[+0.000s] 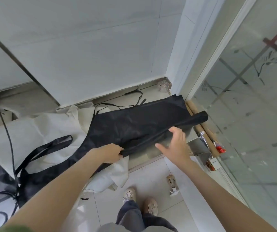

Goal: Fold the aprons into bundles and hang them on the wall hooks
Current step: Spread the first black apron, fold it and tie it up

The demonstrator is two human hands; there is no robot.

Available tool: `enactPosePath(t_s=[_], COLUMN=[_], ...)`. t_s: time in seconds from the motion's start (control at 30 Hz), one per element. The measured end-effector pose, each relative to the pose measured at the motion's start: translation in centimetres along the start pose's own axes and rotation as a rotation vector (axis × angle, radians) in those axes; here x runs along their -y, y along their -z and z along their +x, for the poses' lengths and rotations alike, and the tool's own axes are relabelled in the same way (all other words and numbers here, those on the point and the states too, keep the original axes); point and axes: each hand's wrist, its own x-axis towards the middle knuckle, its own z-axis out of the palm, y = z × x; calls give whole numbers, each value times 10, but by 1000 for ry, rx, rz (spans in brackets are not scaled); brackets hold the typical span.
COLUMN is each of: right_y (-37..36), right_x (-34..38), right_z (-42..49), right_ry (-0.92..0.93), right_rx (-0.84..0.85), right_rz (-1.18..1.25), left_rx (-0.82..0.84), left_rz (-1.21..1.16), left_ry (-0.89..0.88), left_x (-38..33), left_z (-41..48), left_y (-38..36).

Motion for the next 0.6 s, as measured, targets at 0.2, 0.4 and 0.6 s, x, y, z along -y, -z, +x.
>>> enactPosePath(t_s=[0.2, 0.4, 0.6], right_y=[4, 15, 4], right_x=[2, 6, -2], right_z=[29, 59, 90], right_ry=[395, 314, 271], right_rx=[223, 592, 431], right_rz=[-695, -679, -747], left_rx=[236, 312, -89], left_rz=[43, -29, -6], left_ry=[74, 157, 102], left_x=[2, 12, 23], left_z=[-2, 1, 21], left_y=[20, 34, 61])
